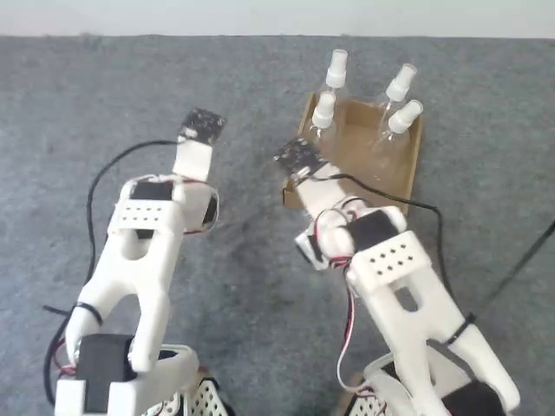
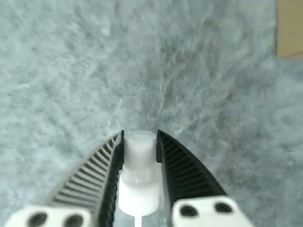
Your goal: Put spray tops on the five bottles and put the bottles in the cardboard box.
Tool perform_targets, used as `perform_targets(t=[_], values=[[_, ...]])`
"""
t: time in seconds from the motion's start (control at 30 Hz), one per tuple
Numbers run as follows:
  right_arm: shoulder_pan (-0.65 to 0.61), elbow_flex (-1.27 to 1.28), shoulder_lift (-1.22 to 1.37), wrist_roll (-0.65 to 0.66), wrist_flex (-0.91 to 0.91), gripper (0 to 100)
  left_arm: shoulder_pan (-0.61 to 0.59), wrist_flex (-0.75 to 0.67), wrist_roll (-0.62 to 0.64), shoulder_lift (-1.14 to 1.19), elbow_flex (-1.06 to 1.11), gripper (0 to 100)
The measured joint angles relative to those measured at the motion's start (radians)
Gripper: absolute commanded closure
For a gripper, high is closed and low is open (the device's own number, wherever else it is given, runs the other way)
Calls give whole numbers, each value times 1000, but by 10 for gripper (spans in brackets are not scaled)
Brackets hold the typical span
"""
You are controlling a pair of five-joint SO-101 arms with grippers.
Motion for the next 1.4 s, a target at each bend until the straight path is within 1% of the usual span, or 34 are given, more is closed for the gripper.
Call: perform_targets(t=[0.23,0.33,0.57,0.73,0.9,0.97,1.03,1.17,1.27,1.4], values=[[-78,2,-8,-58,-78,992,-17,198,14,0,-259,970],[-121,2,-8,-64,-129,992,-31,250,32,-51,-330,970],[-222,2,-8,-66,-233,992,-40,264,52,-328,-342,969],[-230,2,-8,-68,-239,991,-37,264,55,-520,-321,969],[-236,8,-8,-68,-264,991,-37,265,64,-621,-321,969],[-238,51,-11,-68,-322,992,-37,265,103,-638,-321,970],[-236,115,-26,-68,-423,992,-38,261,143,-644,-321,970],[-247,287,-78,-68,-692,992,-38,198,204,-646,-321,970],[-290,410,-117,-69,-875,992,-32,155,250,-646,-321,970],[-328,489,-138,-69,-1007,992,21,135,302,-646,-321,971]])
